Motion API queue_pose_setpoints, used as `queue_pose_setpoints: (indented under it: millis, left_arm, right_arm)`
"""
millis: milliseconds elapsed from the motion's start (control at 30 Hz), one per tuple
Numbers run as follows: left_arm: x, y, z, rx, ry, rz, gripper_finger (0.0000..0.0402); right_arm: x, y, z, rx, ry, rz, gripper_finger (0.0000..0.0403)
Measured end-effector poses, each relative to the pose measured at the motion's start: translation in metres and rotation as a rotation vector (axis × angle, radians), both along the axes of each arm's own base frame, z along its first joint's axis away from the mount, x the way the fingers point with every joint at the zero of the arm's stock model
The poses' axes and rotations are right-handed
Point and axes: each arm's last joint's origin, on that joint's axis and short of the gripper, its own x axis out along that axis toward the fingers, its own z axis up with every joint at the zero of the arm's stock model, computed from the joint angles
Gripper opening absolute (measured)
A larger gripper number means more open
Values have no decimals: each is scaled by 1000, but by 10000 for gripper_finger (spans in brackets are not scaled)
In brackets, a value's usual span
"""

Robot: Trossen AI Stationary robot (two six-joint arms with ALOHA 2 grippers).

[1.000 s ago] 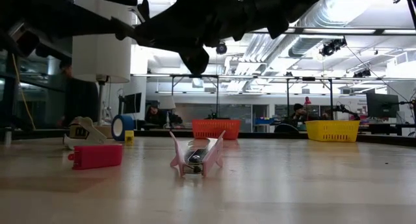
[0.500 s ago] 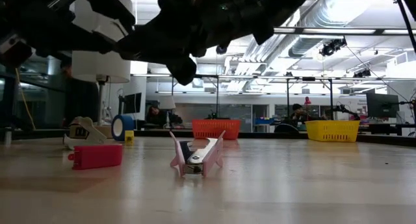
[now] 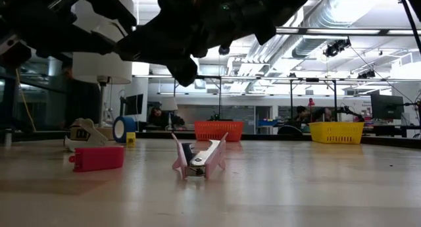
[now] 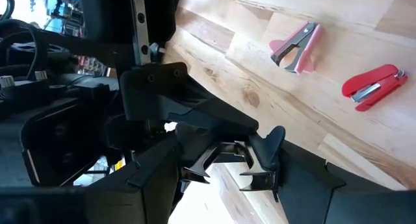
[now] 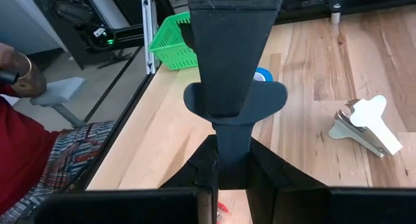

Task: Pick and place Stapler, Stapler remover, tape
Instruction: Put the dark gray staple remover into the green bin

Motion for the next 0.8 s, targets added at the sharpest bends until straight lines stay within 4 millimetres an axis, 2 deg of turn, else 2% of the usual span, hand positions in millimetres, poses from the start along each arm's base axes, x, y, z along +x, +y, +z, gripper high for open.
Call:
queue_pose_setpoints:
  millis: [400,667,800]
  left_arm:
    - [-1,0,-2,0,30,-19,88]
    - [-1,0,-2,2,37,-21,88]
    - [0,1,1,3,16,12,86]
  right_arm:
    - [0,0,-2,-4,13,-1,36]
    - [0,0,-2,2,16,-7,39]
    - [-3,-1,0,13,50,-18,94]
